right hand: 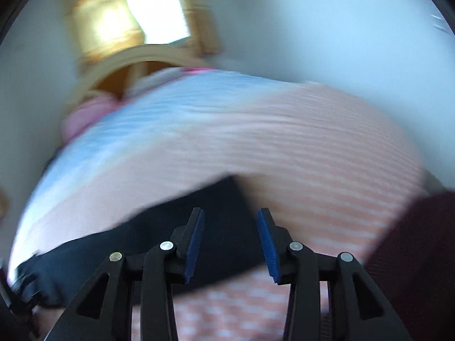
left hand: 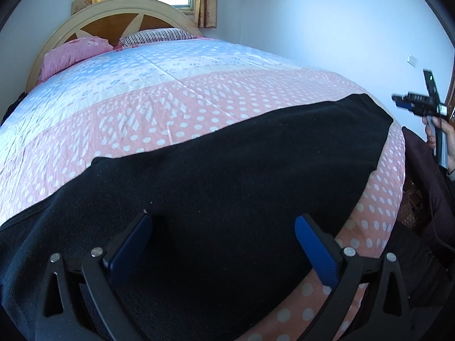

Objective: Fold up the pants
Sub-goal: 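Smooth the folded pants flat with the open right tool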

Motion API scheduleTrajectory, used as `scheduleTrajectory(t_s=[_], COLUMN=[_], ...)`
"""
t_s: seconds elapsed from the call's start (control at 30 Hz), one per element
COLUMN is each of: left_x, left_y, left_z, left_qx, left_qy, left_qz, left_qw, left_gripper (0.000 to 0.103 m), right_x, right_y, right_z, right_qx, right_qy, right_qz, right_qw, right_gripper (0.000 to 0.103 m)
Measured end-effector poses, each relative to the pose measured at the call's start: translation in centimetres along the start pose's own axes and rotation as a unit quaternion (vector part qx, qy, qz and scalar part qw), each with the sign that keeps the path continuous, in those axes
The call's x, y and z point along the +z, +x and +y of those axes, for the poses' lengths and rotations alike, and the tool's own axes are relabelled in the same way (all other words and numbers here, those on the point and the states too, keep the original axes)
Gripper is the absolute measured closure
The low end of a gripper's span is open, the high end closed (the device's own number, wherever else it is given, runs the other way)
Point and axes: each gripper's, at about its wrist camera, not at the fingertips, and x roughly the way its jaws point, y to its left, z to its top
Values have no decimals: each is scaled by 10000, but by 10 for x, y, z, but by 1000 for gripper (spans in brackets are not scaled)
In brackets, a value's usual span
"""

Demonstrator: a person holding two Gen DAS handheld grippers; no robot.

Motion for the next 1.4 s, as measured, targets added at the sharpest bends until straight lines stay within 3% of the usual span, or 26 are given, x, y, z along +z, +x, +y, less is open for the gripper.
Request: scheduleTrajectory(t_s=[0.13, 0.2, 0.33, 0.47, 0.53, 0.57, 0.63, 0.73, 0.83, 0.97, 1.2, 1.3, 1.37, 1.4], left_x=[-2, -2, -3, -4, -4, -4, -5, -5, -7, -10, -13, -13, -14, -14], left_y=[-2, -2, -3, -2, -2, -2, -3, -4, -3, -4, -5, -5, -6, -6], left_z=[1, 2, 1, -2, -4, -4, -4, -3, -4, -8, -12, -12, -13, -13], left_qx=[-14, -17, -30, 44, 79, 92, 94, 73, 77, 102, 92, 95, 97, 95], left_qy=[-16, -19, -2, 86, 131, 138, 131, 110, 123, 227, 252, 238, 236, 231], left_qz=[-38, -56, -33, -10, 6, -4, -40, -61, 0, 12, 3, -25, -42, -54], left_qw=[10000, 10000, 10000, 10000, 9999, 9999, 9999, 9999, 9999, 9997, 9996, 9997, 9997, 9997], left_gripper=[0, 0, 0, 0, 0, 0, 0, 0, 0, 0, 0, 0, 0, 0], right_x=[-6, -14, -36, -33, -29, -30, -30, -42, -56, -62, -71, -70, -75, -75], right_y=[27, 46, 94, 84, 73, 65, 57, 72, 98, 81, 65, 49, 73, 78], right_z=[58, 83, 96, 100, 105, 110, 123, 147, 159, 167, 148, 155, 151, 147], right_qx=[1185, 1520, 865, 738, 580, 635, 1141, 1701, 1373, 1171, 1152, 1351, 1097, 1183], right_qy=[-488, -748, -752, -931, -1077, -1205, -1296, -1438, -1663, -2055, -2173, -2206, -2135, -2033], right_qz=[421, 752, 1516, 1534, 1315, 1171, 1070, 1329, 1611, 1640, 1698, 1281, 1604, 1587], right_qw=[9909, 9827, 9818, 9810, 9837, 9837, 9792, 9658, 9631, 9577, 9543, 9574, 9574, 9589], right_gripper=[62, 62, 62, 62, 62, 62, 62, 62, 62, 62, 62, 62, 61, 61])
